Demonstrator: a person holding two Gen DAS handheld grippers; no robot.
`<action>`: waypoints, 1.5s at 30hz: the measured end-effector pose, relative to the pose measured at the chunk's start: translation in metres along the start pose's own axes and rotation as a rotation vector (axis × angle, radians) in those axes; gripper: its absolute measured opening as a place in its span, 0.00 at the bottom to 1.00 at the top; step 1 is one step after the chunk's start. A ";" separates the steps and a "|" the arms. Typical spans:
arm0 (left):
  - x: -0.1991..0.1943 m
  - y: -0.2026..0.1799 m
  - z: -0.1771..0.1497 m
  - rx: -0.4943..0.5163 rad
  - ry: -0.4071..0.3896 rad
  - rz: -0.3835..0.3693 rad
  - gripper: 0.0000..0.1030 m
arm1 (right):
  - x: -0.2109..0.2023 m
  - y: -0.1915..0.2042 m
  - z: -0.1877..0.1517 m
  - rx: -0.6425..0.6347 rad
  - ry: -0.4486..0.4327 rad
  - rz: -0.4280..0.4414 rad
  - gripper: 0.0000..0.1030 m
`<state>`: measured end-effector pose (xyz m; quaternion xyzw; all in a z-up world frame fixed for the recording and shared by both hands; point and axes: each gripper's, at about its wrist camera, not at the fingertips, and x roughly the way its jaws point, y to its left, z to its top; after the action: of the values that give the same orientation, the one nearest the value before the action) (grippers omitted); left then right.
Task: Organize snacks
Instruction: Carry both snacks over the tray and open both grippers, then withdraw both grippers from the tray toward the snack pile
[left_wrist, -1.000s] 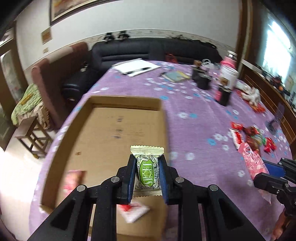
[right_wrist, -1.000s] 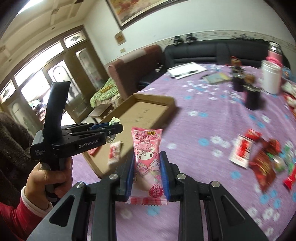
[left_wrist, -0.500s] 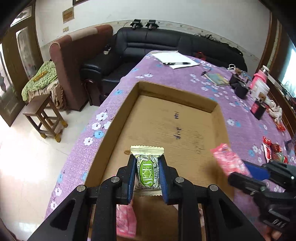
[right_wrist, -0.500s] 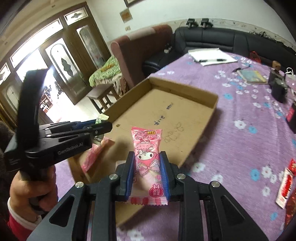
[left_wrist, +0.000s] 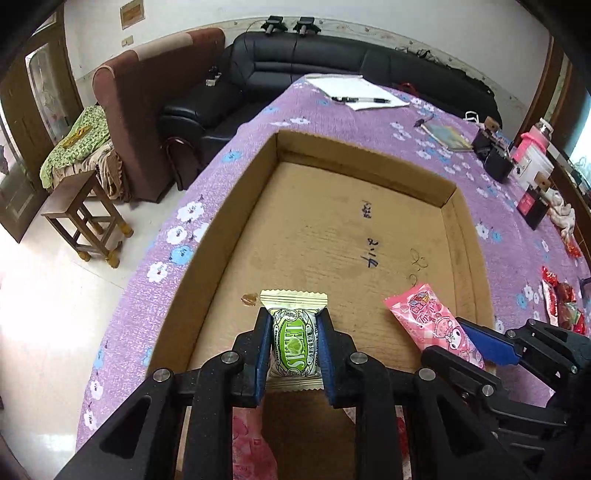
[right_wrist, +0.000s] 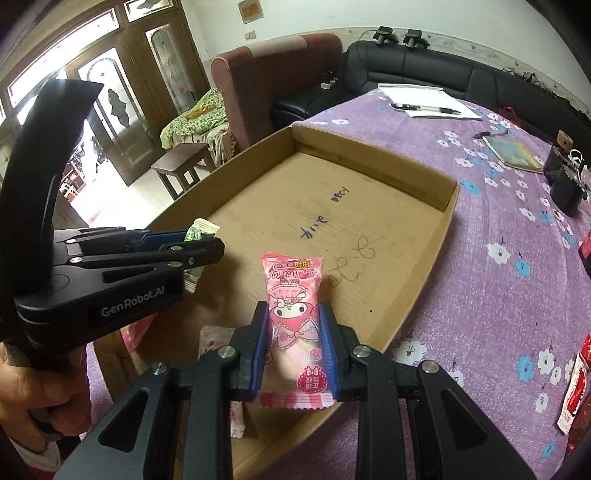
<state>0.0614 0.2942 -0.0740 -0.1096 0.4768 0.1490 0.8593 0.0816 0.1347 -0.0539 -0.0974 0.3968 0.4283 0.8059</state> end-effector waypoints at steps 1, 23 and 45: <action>0.002 0.000 0.000 0.000 0.008 -0.001 0.24 | 0.001 0.001 0.000 -0.003 0.000 -0.003 0.25; 0.014 -0.004 0.002 0.013 0.044 0.039 0.24 | 0.006 0.005 0.000 -0.047 0.017 -0.041 0.27; -0.061 -0.043 0.003 0.037 -0.151 -0.021 0.83 | -0.128 -0.062 -0.055 0.091 -0.206 -0.150 0.70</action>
<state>0.0485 0.2461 -0.0189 -0.0870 0.4121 0.1389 0.8963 0.0582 -0.0095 -0.0096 -0.0457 0.3227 0.3559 0.8758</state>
